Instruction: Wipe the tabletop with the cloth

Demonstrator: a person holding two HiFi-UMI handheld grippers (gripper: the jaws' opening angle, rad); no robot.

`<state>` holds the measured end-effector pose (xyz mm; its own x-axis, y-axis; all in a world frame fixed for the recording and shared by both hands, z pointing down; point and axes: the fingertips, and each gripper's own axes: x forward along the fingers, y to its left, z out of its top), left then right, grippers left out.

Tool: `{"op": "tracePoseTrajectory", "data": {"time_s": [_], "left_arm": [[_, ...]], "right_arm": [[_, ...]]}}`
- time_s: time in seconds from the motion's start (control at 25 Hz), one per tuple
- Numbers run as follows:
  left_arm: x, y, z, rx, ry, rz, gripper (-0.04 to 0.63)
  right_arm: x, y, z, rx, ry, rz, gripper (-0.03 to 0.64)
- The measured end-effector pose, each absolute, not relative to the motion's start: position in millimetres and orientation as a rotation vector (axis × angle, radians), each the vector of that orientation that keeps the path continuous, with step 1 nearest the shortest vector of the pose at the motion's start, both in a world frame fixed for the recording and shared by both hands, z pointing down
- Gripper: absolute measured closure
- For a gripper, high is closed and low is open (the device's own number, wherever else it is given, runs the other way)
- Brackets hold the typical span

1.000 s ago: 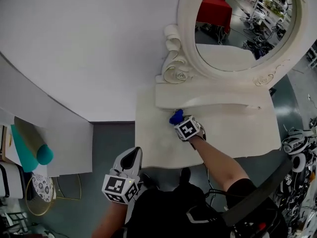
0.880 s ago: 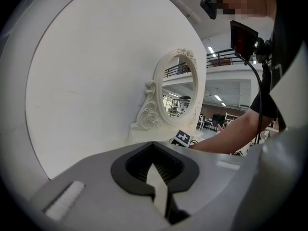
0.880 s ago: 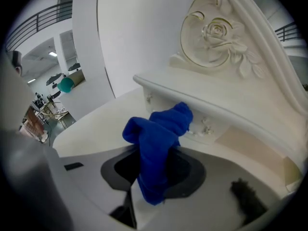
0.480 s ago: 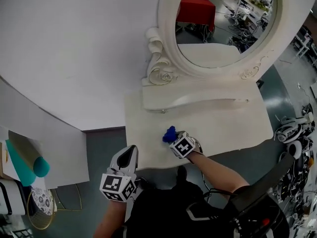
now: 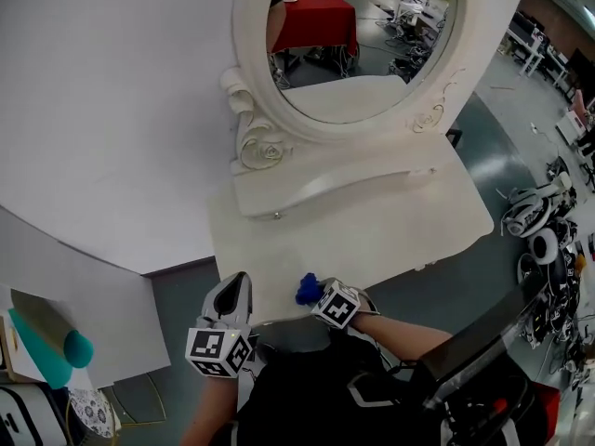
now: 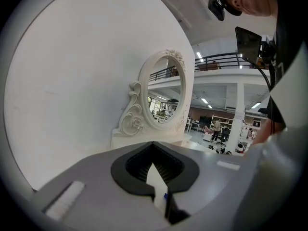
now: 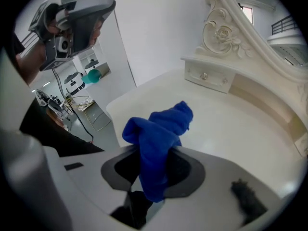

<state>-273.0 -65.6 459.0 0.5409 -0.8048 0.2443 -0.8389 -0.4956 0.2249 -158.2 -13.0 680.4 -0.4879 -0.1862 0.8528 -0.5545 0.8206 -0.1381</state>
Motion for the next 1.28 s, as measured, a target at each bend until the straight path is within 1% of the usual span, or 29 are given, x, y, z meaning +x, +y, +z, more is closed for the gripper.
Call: {"op": "tracePoseTrajectory", "data": {"time_s": [0.24, 0.44, 0.64, 0.84, 1.08, 1.28], "left_arm": [[-268, -70, 458, 2.462, -1.374, 0.155, 0.588], [-267, -71, 455, 2.445, -1.419, 0.166, 0.588], [-267, -76, 454, 2.401, -1.488, 0.175, 0.588], [-276, -69, 457, 2.353, -1.524, 0.199, 0.588], [-281, -68, 462, 2.338, -1.529, 0.199, 0.589], [-271, -68, 461, 2.391, -1.476, 0.198, 0.588]], "right_arm": [[-155, -3, 676, 0.456, -2.074, 0.512, 0.488], [-145, -83, 664, 0.653, -2.120, 0.516, 0.488], [-122, -175, 661, 0.844, -2.065, 0.444, 0.488], [-115, -218, 672, 0.867, -2.051, 0.386, 0.488], [-114, -215, 680, 0.903, -2.059, 0.424, 0.488], [-110, -162, 682, 0.843, -2.061, 0.466, 0.488]]}}
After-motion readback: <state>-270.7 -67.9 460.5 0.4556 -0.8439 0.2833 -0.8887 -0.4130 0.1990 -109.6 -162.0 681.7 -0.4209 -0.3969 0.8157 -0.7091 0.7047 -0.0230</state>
